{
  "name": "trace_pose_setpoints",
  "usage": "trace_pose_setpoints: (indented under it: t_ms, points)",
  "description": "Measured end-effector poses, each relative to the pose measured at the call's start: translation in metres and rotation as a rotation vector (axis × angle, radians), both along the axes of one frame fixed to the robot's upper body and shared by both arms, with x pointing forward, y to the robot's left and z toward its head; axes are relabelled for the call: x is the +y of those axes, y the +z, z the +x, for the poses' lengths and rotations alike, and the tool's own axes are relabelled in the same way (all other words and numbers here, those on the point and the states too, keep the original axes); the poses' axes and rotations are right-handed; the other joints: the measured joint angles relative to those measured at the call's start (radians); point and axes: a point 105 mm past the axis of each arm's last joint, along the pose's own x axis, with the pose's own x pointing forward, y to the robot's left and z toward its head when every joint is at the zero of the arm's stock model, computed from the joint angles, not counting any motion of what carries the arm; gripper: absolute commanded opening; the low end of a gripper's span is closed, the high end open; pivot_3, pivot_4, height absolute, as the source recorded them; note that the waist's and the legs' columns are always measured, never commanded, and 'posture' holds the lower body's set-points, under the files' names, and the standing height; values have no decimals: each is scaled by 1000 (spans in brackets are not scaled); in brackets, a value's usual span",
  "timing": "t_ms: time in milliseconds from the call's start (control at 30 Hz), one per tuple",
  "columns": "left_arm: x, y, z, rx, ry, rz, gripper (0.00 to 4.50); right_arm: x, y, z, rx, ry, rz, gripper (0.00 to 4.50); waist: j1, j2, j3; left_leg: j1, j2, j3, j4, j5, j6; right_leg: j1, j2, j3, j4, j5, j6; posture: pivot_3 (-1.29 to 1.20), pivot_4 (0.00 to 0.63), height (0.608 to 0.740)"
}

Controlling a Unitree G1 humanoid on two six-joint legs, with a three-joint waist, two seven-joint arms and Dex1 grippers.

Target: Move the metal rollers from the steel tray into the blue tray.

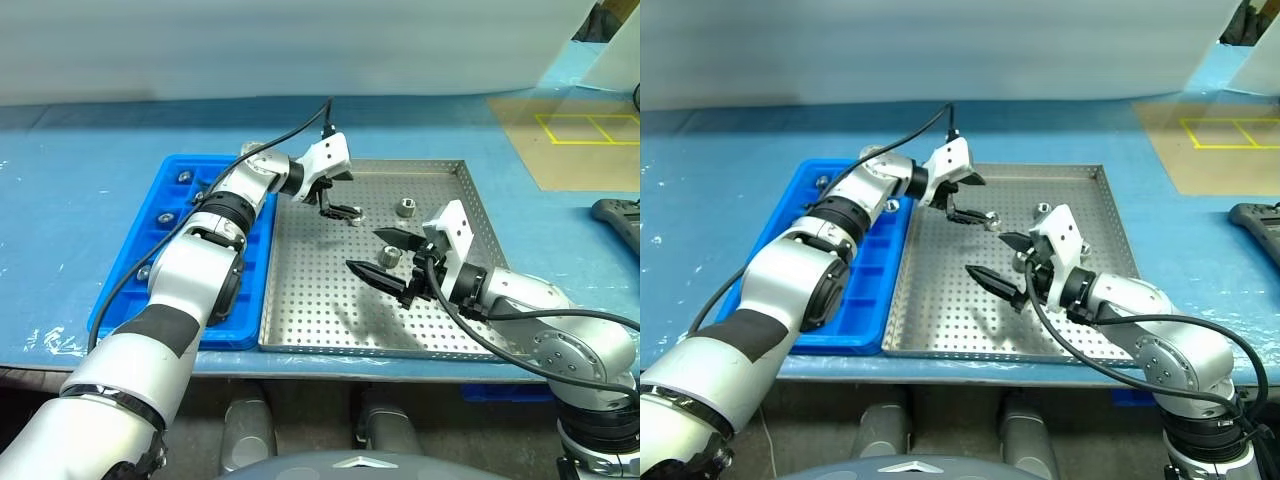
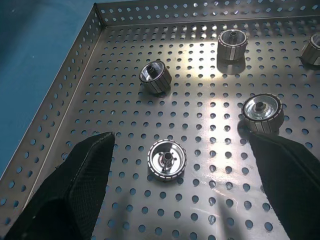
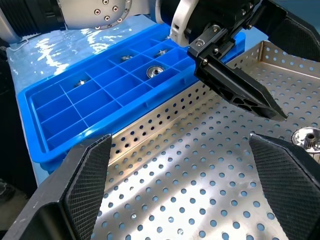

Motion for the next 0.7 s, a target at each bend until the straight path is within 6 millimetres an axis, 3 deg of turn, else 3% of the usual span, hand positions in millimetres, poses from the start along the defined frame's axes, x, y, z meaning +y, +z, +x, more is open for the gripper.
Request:
trace_pose_setpoints:
  t_ms: [700]
  points:
    - [0,-20,-4,35,8,-2,4484,-16,-2,11,-67,-116,-27,4500,-16,0,0,-1,-10,0,0,-2,3,0,-9,0,0,-3,5,-351,150,740]
